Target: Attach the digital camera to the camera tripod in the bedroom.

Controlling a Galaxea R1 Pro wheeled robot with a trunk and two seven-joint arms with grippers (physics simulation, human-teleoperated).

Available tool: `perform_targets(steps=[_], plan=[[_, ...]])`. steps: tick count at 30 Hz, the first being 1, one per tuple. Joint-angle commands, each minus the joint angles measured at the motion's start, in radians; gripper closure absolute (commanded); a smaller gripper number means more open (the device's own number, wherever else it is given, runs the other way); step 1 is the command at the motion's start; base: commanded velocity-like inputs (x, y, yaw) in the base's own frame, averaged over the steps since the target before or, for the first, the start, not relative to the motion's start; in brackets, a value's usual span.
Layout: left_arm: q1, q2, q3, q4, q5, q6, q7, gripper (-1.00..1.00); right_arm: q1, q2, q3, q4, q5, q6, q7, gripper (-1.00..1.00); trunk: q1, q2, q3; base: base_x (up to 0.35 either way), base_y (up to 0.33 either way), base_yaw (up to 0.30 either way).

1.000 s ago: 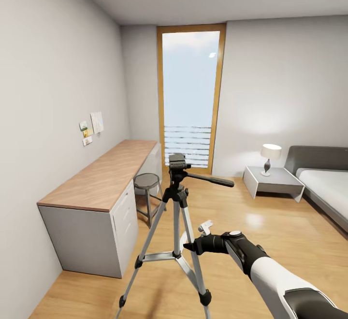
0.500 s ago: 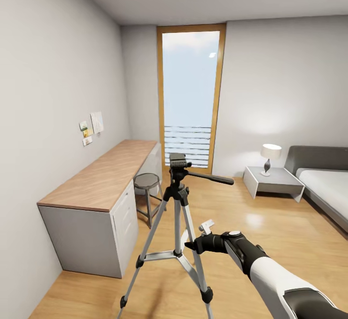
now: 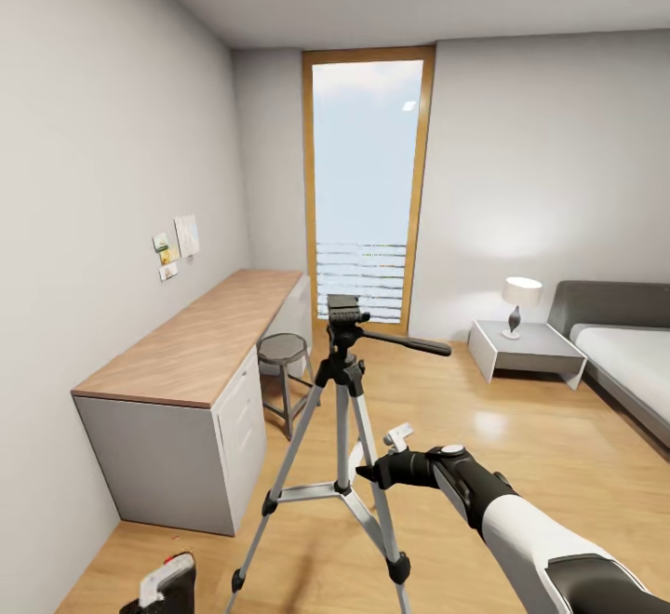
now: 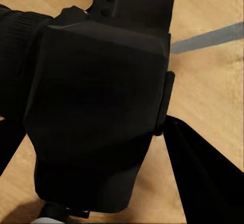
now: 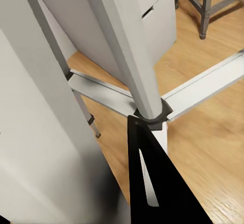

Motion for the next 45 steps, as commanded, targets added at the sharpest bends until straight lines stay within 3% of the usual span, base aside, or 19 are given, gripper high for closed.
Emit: perform_targets(steps=[1, 2, 3, 7, 12, 17, 21, 32, 34, 37, 38, 41, 45], plan=[[0.0, 0.004, 0.001, -0.057, 0.011, 0.044, 0.007, 1.0, 0.0, 0.0, -0.003, 0.006, 0.02, 0.005, 0.004, 1.0, 0.0, -0.001, -0.002, 0.0, 0.0, 0.0], [0.0, 0.009, 0.002, -0.104, 0.011, 0.078, 0.009, 1.0, 0.0, -0.001, -0.003, 0.01, 0.021, 0.004, 0.004, 1.0, 0.0, -0.001, -0.002, 0.0, 0.0, 0.0], [0.0, 0.035, 0.006, -0.377, 0.012, 0.246, 0.057, 1.0, 0.0, -0.002, -0.004, 0.016, 0.022, 0.001, 0.004, 1.0, 0.0, -0.001, -0.002, 0.0, 0.0, 0.0], [-0.005, 0.046, 0.007, -0.555, 0.017, 0.333, 0.141, 1.0, 0.0, -0.003, -0.004, 0.018, 0.022, -0.004, 0.004, 1.0, 0.0, -0.001, -0.002, 0.0, 0.0, 0.0], [-0.012, 0.047, 0.008, -0.683, 0.02, 0.397, 0.245, 1.0, 0.0, -0.003, -0.004, 0.019, 0.022, -0.007, 0.004, 1.0, 0.0, -0.001, -0.002, 0.0, 0.0, 0.0], [-0.025, 0.048, 0.008, -0.723, 0.022, 0.436, 0.3, 1.0, 0.0, -0.003, -0.003, 0.019, 0.022, -0.008, 0.004, 1.0, 0.0, -0.001, -0.002, 0.0, 0.0, 0.0], [-0.094, 0.048, 0.009, -0.733, 0.023, 0.465, 0.328, 1.0, 0.0, -0.002, -0.003, 0.019, 0.022, -0.008, 0.004, 1.0, 0.0, -0.001, -0.002, 0.0, 0.0, 0.0], [-0.416, 0.033, 0.009, -0.72, 0.032, 0.578, 0.346, 1.0, 0.0, -0.002, -0.003, 0.02, 0.022, -0.008, 0.003, 1.0, 0.0, -0.001, -0.002, 0.0, 0.0, 0.0], [-0.495, 0.016, 0.009, -0.715, 0.033, 0.619, 0.346, 1.0, 0.0, -0.002, -0.003, 0.02, 0.022, -0.009, 0.003, 1.0, 0.0, -0.001, -0.002, 0.0, 0.0, 0.0], [-0.57, -0.01, 0.008, -0.71, 0.032, 0.655, 0.346, 1.0, 0.0, -0.002, -0.003, 0.02, 0.021, -0.01, 0.003, 1.0, 0.0, -0.001, -0.002, 0.0, 0.0, 0.0], [-0.62, -0.029, 0.008, -0.704, 0.032, 0.671, 0.346, 1.0, 0.0, -0.002, -0.003, 0.02, 0.021, -0.011, 0.003, 1.0, 0.0, -0.001, -0.002, 0.0, 0.0, 0.0], [-0.713, -0.057, 0.008, -0.67, 0.031, 0.686, 0.347, 1.0, 0.0, -0.002, -0.003, 0.02, 0.021, -0.011, 0.004, 1.0, 0.0, -0.001, -0.002, 0.0, 0.0, 0.0], [-0.783, -0.086, 0.008, -0.63, 0.028, 0.689, 0.347, 1.0, 0.0, -0.002, -0.003, 0.02, 0.02, -0.011, 0.004, 1.0, 0.0, -0.001, -0.002, 0.0, 0.0, 0.0]])
